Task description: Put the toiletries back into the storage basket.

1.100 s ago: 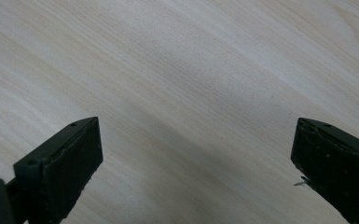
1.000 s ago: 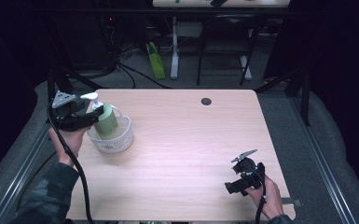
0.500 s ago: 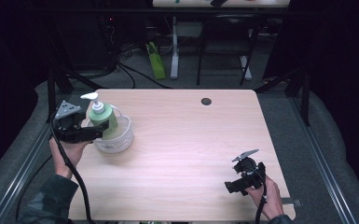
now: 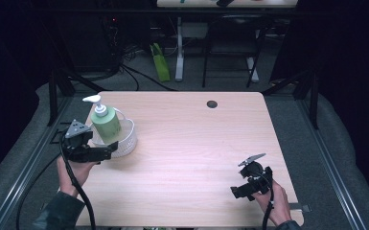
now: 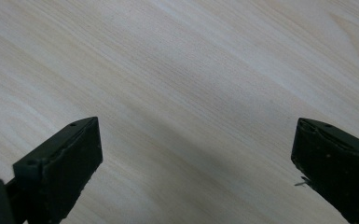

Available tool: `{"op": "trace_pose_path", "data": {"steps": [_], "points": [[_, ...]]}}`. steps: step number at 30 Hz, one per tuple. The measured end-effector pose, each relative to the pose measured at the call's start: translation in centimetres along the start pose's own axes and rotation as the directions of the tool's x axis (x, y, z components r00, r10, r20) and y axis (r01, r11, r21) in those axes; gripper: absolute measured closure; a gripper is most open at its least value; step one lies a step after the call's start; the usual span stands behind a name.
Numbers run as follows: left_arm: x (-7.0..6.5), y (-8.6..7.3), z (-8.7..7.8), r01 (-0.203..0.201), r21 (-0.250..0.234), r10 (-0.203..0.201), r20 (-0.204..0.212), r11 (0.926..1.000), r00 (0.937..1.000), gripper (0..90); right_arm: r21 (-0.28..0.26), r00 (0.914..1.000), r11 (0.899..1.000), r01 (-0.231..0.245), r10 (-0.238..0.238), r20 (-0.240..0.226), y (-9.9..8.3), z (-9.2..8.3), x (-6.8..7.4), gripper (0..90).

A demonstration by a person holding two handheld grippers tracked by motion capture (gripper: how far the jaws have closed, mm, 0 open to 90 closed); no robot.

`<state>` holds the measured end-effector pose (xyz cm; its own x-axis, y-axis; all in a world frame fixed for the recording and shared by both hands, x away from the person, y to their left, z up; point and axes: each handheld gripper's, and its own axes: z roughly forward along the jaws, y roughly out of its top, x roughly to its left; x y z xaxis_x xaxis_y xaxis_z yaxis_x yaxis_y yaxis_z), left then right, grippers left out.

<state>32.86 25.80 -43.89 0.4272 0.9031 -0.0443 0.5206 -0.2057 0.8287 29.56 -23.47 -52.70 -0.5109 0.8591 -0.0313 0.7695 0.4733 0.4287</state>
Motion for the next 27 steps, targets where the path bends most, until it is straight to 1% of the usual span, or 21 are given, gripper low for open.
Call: {"op": "trace_pose_path", "data": {"steps": [3, 5, 7, 11, 12, 14, 15, 16, 17, 18, 19, 20, 22, 23, 26, 27], "points": [[-0.5, -1.0, 0.5, 0.0, 0.028, 0.0, 0.017, 0.9996, 0.9998, 0.1, 0.001, 1.0, 1.0, 0.002, -0.002, 0.001, 0.0, 0.0, 0.0, 1.4], [-0.7, -1.5, 0.8, 0.004, 0.042, -0.005, 0.026, 0.9991, 0.9997, 0.1, 0.002, 1.0, 1.0, 0.0, 0.0, 0.001, 0.0, 0.0, 0.0, 1.4], [-0.9, -1.9, 1.0, 0.001, 0.055, -0.002, 0.032, 0.9985, 0.9995, 0.1, 0.001, 1.0, 1.0, 0.003, -0.003, 0.003, 0.0, 0.0, 0.0, 1.5], [-1.3, -2.9, 1.7, -0.004, 0.089, -0.001, 0.05, 0.996, 0.9988, 0.0, 0.002, 1.0, 1.0, 0.004, -0.004, 0.004, 0.0, 0.0, 0.0, 1.4], [-1.4, -3.2, 1.9, 0.0, 0.097, -0.005, 0.055, 0.9953, 0.9985, 0.0, 0.003, 1.0, 1.0, 0.005, -0.005, 0.005, 0.0, 0.0, 0.0, 1.4], [-1.5, -3.7, 2.4, -0.016, 0.121, 0.008, 0.066, 0.9925, 0.9978, 0.0, 0.003, 1.0, 1.0, 0.003, -0.003, 0.003, 0.0, 0.0, 0.0, 1.4], [-1.4, -3.9, 2.6, -0.023, 0.129, 0.014, 0.071, 0.9914, 0.9974, 0.0, 0.003, 1.0, 1.0, 0.003, -0.003, 0.004, 0.0, 0.0, 0.0, 1.5], [-1.3, -4.1, 2.8, -0.031, 0.139, 0.019, 0.089, 0.9898, 0.9959, 0.0, 0.003, 1.0, 1.0, 0.004, -0.004, 0.004, 0.0, 0.0, 0.0, 1.4], [-1.2, -4.4, 3.2, -0.043, 0.159, 0.028, 0.096, 0.9863, 0.995, 0.0, 0.004, 1.0, 1.0, 0.005, -0.005, 0.005, 0.0, 0.0, 0.0, 1.4], [-1.1, -4.6, 3.4, -0.05, 0.172, 0.035, 0.089, 0.9838, 0.9955, 0.0, 0.004, 1.0, 1.0, 0.001, -0.001, 0.0, -0.1, 0.0, 0.0, 1.5], [-1.0, -4.8, 3.6, -0.046, 0.177, 0.031, 0.089, 0.9831, 0.9956, 0.0, 0.005, 1.0, 1.0, 0.001, -0.001, 0.001, -0.1, -0.1, 0.1, 1.5], [-0.7, -5.0, 3.8, -0.036, 0.194, 0.016, 0.102, 0.9804, 0.9947, 0.0, 0.004, 1.0, 1.0, 0.002, -0.002, 0.0, -0.1, -0.1, 0.1, 1.4], [-0.4, -5.2, 4.0, -0.023, 0.201, 0.002, 0.105, 0.9794, 0.9944, 0.0, 0.004, 1.0, 1.0, 0.003, -0.003, 0.002, 0.0, 0.0, 0.1, 1.4], [-0.3, -5.2, 4.1, -0.022, 0.197, 0.001, 0.106, 0.9801, 0.9944, 0.0, 0.005, 1.0, 1.0, 0.003, -0.003, 0.001, 0.0, 0.0, 0.1, 1.5], [-0.1, -5.3, 4.4, -0.014, 0.207, -0.008, 0.104, 0.9783, 0.9946, 0.0, 0.007, 1.0, 1.0, 0.003, -0.003, -0.001, 0.0, 0.1, 0.1, 1.5], [-0.1, -5.3, 4.4, -0.021, 0.209, -0.001, 0.105, 0.9777, 0.9945, 0.0, 0.009, 1.0, 1.0, 0.006, -0.006, 0.002, 0.0, 0.1, 0.0, 1.4]]}}
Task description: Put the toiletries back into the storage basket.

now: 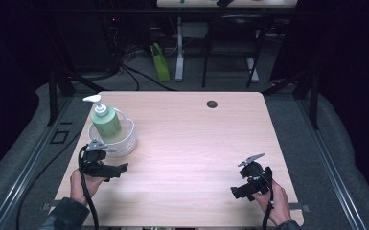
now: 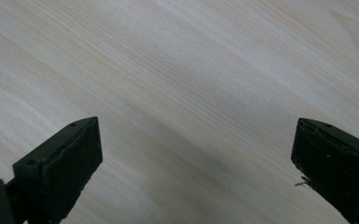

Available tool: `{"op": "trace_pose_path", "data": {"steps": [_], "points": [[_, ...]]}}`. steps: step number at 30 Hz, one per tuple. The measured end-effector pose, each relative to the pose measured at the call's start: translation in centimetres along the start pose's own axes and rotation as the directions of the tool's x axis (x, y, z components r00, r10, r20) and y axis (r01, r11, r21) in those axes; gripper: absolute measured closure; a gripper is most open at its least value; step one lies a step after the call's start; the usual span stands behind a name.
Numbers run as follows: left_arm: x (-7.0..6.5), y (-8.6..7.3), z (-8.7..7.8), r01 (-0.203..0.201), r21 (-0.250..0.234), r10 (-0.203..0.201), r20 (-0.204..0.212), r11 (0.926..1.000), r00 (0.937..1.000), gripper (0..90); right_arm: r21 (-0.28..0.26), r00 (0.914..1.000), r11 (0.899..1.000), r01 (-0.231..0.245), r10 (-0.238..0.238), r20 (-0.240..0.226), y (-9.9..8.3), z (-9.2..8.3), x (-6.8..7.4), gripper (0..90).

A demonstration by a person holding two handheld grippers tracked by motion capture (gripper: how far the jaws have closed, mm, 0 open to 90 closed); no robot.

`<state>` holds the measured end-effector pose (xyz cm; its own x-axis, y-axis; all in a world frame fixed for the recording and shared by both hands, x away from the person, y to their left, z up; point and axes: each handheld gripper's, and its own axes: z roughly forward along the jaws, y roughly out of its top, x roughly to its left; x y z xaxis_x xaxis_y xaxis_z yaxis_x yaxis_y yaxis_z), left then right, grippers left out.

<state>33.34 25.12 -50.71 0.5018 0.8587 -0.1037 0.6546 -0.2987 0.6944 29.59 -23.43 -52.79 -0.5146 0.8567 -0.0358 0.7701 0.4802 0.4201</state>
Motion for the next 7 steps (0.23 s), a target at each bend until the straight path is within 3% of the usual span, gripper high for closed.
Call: {"op": "trace_pose_path", "data": {"steps": [7], "points": [[0.09, 0.16, 0.18, -0.003, 0.008, 0.003, -0.004, 1.0, 1.0, 0.0, -0.001, 0.9999, 1.0, -0.007, 0.007, -0.007, -0.19, 0.0, -0.24, 1.5]]}}
